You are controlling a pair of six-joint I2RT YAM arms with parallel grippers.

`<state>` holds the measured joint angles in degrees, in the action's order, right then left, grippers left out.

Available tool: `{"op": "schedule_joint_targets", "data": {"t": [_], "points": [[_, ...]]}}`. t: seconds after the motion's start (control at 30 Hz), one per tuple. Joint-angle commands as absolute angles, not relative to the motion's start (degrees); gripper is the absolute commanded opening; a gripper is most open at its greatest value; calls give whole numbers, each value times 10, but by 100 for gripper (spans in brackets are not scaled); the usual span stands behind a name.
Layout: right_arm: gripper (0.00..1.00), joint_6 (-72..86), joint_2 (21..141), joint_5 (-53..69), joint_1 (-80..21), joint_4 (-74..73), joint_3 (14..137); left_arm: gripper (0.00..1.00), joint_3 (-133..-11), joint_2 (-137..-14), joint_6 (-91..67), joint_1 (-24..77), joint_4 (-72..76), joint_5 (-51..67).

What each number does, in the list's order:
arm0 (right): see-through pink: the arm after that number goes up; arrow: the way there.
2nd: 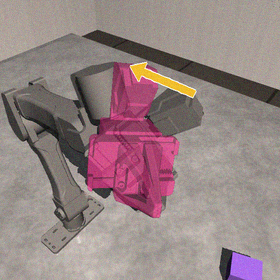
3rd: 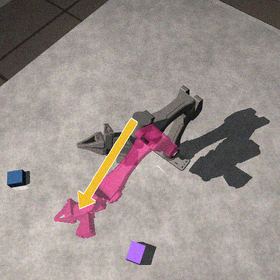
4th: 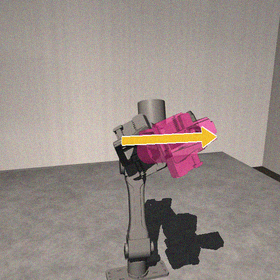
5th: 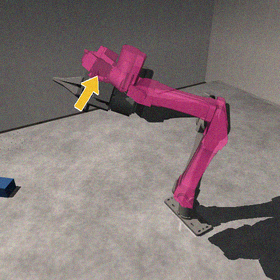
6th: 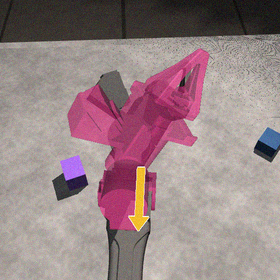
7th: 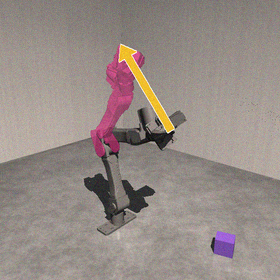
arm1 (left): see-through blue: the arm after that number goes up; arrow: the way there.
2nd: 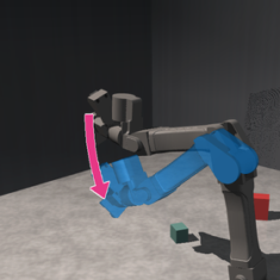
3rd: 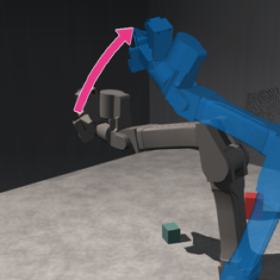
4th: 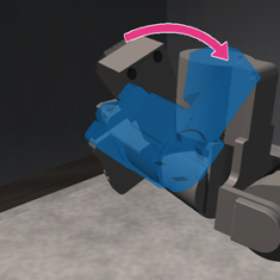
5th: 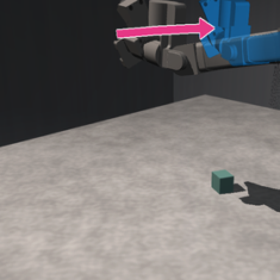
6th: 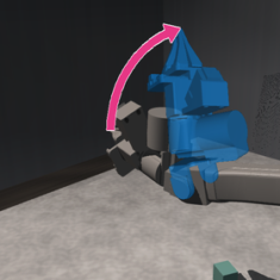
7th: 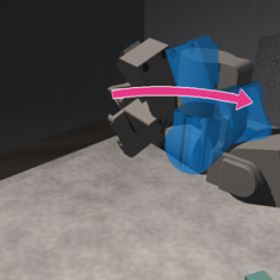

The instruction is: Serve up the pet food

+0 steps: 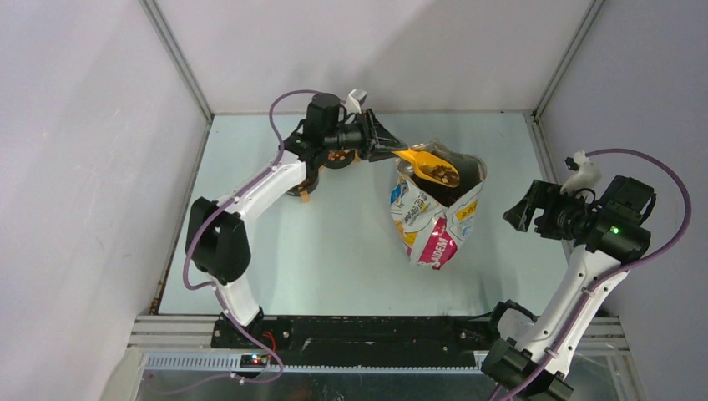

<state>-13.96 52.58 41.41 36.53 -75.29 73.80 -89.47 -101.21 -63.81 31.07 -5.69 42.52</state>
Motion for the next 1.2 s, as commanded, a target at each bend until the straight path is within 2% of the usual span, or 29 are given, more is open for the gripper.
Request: {"op": "schedule_joint_targets", "data": {"t": [0.0, 0.23, 0.37, 0.43, 0.57, 0.9, 1.17], "points": [[83, -146, 529, 404, 373, -739, 736, 0, -854, -980, -758, 284, 87, 466], [83, -146, 539, 402, 379, -737, 734, 0, -770, -989, -881, 266, 272, 506], [83, -147, 539, 397, 383, -738, 734, 0, -684, -1001, -1000, 257, 508, 497], [83, -149, 539, 394, 383, -738, 734, 0, -679, -1025, -1075, 260, 612, 483], [83, -141, 546, 397, 385, -728, 727, 0, -726, -1096, -1126, 274, 714, 479], [83, -141, 542, 408, 391, -729, 728, 0, -708, -1072, -1127, 260, 719, 477], [83, -140, 539, 432, 390, -729, 728, 0, -697, -997, -1035, 195, 577, 504]]}}
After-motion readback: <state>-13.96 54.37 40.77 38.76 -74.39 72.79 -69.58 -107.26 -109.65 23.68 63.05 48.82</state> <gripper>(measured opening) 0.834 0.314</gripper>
